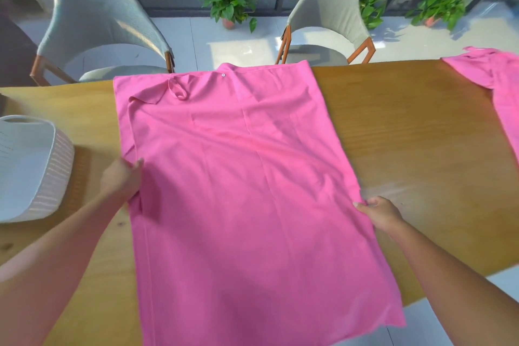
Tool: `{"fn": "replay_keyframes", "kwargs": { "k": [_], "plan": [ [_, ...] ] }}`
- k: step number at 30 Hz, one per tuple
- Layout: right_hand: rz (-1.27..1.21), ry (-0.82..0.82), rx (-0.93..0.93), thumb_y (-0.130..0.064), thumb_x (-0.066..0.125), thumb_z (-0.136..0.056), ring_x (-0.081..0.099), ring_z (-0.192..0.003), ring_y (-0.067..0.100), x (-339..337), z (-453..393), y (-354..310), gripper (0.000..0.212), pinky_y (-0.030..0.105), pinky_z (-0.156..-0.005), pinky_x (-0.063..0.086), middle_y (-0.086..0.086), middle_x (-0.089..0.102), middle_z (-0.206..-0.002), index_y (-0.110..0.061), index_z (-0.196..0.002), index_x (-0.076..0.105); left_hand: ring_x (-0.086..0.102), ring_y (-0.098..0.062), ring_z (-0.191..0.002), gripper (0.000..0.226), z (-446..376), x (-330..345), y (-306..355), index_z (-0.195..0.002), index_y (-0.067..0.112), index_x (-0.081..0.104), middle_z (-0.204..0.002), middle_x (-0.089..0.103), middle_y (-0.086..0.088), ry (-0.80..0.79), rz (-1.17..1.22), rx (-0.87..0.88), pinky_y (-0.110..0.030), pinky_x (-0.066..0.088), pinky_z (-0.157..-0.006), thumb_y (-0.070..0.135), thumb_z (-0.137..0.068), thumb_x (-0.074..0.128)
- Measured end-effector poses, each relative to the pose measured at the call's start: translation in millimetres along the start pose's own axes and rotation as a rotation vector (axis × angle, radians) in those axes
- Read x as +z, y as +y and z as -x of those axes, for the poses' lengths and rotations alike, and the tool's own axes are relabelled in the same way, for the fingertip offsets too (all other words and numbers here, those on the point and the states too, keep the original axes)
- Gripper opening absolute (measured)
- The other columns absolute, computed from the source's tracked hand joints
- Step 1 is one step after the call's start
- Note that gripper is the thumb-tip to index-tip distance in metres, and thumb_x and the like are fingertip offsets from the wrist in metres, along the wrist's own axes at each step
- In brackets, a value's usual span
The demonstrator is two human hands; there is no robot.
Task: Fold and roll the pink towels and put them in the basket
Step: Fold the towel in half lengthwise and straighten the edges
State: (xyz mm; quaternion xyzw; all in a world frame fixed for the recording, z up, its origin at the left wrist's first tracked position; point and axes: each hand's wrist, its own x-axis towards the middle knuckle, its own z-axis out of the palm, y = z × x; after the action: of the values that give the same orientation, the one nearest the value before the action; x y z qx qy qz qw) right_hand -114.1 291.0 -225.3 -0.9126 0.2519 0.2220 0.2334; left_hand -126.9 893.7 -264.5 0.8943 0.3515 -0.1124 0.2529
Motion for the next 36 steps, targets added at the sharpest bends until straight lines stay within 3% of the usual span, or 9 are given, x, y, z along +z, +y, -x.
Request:
{"fn": "replay_keyframes", "kwargs": {
  "k": [2,5,13,20,23,26,29,33,36],
  "plan": [
    [0.017,-0.001,-0.013,-0.039,0.07,-0.091,0.045,-0.062,0.022,2.0,10.0,12.7,0.042,0.034,-0.056,0.03,0.004,0.048,-0.064,-0.016,-0.068,0.043,0.064,-0.039,-0.075,0.056,34.6,10.3,-12.1,-0.07,-0.001,0.063,-0.073,0.065,-0.025,0.0,0.015,-0.012,-0.04,0.048,-0.07,0.042,-0.102,0.047],
    [0.049,-0.007,-0.04,-0.038,0.068,-0.092,0.05,-0.062,0.024,5.8,24.9,33.2,0.038,0.035,-0.058,0.033,0.007,0.054,-0.066,-0.014,-0.07,0.047,0.066,-0.04,-0.079,0.057,93.2,27.3,-26.5,-0.072,-0.003,0.064,-0.076,0.066,-0.026,0.0,0.035,-0.007,-0.042,0.05,-0.071,0.042,-0.103,0.046],
    [0.076,-0.046,-0.042,-0.035,0.057,-0.099,0.066,-0.099,0.037,27.5,80.0,103.6,0.033,0.036,-0.08,0.047,0.02,0.071,-0.103,-0.004,-0.104,0.066,0.063,-0.046,-0.101,0.048,242.9,72.6,-59.1,-0.083,0.001,0.062,-0.098,0.067,-0.03,-0.057,0.068,-0.088,-0.042,0.043,-0.077,0.043,-0.103,0.049],
    [-0.112,0.072,-0.004,-0.034,0.052,-0.101,0.059,-0.113,0.042,54.2,131.2,129.1,0.043,0.04,-0.086,0.044,0.027,0.063,-0.122,0.002,-0.125,0.054,0.058,-0.033,-0.087,0.05,333.8,95.6,-80.1,-0.093,0.009,0.056,-0.089,0.061,-0.008,-0.1,0.2,-0.253,-0.041,0.048,-0.081,0.058,-0.098,0.049],
    [-0.109,0.154,-0.039,-0.032,0.053,-0.1,0.054,-0.118,0.043,66.1,159.2,129.8,0.051,0.045,-0.091,0.044,0.027,0.054,-0.134,0.003,-0.135,0.045,0.06,-0.026,-0.07,0.05,359.7,101.2,-87.8,-0.078,0.012,0.055,-0.074,0.06,-0.004,-0.068,0.218,-0.266,-0.033,0.044,-0.061,0.059,-0.097,0.053],
    [0.039,0.255,-0.198,-0.033,0.058,-0.097,0.038,-0.134,0.042,81.5,194.4,127.6,0.069,0.052,-0.105,0.036,0.026,0.035,-0.151,0.0,-0.149,0.029,0.052,-0.016,-0.06,0.046,379.2,104.0,-95.1,-0.071,0.016,0.05,-0.069,0.056,-0.001,-0.012,0.265,-0.271,-0.029,0.032,-0.05,0.054,-0.095,0.059],
    [0.214,0.242,-0.445,-0.04,0.059,-0.094,0.012,-0.149,0.039,98.6,228.0,122.9,0.083,0.052,-0.121,0.014,0.021,0.009,-0.164,-0.005,-0.157,0.017,0.06,-0.024,-0.067,0.042,395.9,102.8,-102.1,-0.08,0.013,0.056,-0.076,0.061,-0.006,-0.046,0.303,-0.272,-0.034,0.047,-0.056,0.051,-0.094,0.062],
    [0.449,0.024,-0.787,-0.044,0.061,-0.094,-0.012,-0.153,0.031,132.6,268.0,112.8,0.092,0.043,-0.122,-0.006,0.01,-0.015,-0.166,-0.02,-0.16,0.001,0.066,-0.041,-0.093,0.03,412.1,98.6,-113.3,-0.094,0.004,0.058,-0.099,0.067,-0.023,-0.098,0.376,-0.224,-0.054,0.056,-0.085,0.034,-0.096,0.065],
    [0.51,-0.125,-0.901,-0.041,0.064,-0.094,-0.018,-0.152,0.028,162.5,295.4,98.5,0.099,0.04,-0.118,-0.01,0.005,-0.024,-0.164,-0.026,-0.159,-0.008,0.067,-0.035,-0.095,0.016,419.9,88.1,-117.1,-0.104,0.014,0.061,-0.096,0.069,-0.008,-0.128,0.476,-0.179,-0.047,0.056,-0.085,0.028,-0.097,0.065]
  ]
}}
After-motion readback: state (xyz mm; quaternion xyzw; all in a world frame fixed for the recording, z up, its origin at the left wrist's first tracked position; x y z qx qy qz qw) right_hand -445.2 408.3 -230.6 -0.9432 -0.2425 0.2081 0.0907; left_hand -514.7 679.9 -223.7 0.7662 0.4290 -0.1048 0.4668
